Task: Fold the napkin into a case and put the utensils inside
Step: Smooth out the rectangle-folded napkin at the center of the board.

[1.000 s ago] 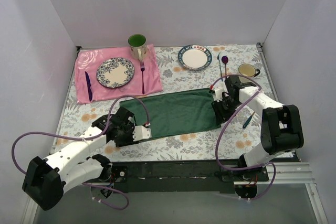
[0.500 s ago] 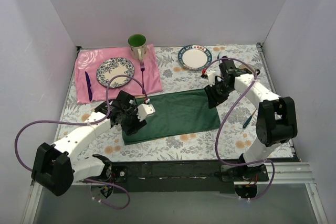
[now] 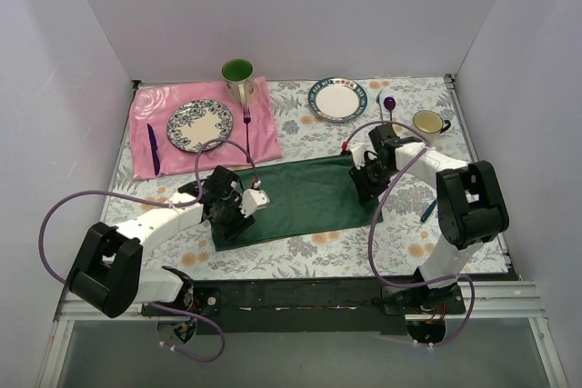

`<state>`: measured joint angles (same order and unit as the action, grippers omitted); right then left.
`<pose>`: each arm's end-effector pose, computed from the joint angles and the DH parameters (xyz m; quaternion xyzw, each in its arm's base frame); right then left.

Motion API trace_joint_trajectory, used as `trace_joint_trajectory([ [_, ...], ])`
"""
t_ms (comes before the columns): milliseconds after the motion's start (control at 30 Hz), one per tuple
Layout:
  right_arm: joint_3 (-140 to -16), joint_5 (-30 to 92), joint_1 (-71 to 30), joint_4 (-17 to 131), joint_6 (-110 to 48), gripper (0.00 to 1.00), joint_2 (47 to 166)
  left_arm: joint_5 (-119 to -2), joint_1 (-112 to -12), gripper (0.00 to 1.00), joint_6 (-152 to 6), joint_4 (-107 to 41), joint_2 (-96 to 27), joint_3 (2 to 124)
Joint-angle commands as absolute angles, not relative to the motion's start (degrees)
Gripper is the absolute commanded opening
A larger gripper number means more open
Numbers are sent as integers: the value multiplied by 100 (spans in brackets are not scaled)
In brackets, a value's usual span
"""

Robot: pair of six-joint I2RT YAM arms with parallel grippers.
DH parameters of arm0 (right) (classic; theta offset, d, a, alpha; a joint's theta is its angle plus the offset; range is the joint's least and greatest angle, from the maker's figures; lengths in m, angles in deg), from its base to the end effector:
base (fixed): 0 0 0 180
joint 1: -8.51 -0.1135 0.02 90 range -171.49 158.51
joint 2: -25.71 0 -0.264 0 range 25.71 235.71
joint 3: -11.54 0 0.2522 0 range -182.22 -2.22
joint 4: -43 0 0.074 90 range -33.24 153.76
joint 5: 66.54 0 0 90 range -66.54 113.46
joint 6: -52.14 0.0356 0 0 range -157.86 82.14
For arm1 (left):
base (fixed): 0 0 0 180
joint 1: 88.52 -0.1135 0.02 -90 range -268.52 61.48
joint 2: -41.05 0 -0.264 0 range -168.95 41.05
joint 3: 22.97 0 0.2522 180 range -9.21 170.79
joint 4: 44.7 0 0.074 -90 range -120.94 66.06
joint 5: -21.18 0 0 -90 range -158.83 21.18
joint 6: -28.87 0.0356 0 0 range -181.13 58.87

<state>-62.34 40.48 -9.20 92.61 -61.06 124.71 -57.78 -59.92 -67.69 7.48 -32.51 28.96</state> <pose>0.2999 0.1067 0.1630 -0.3610 0.9115 0.1402 0.1383 0.1812 -0.1066 0.1691 0.2017 0.9647 -0.1331 0.1049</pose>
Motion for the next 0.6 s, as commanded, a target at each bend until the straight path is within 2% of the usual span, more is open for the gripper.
trace_joint_trajectory([
  [0, -5690, 3893, -968, 9139, -6317, 33, 12274, -5845, -6022, 44, -6526, 580, -3199, 2683],
  [267, -5118, 4165, -1363, 9612, -6484, 33, 11537, -5160, -5864, 41, -5974, 1326, -2506, 2401],
  [433, -5854, 4675, -1434, 10430, -6669, 35, 11351, -4774, -5890, 41, -6411, 1635, -2136, 2848],
  [567, -6409, 4167, -1390, 10124, -6765, 41, 11140, -4045, -7188, 50, -6701, 1539, -2581, 3762],
])
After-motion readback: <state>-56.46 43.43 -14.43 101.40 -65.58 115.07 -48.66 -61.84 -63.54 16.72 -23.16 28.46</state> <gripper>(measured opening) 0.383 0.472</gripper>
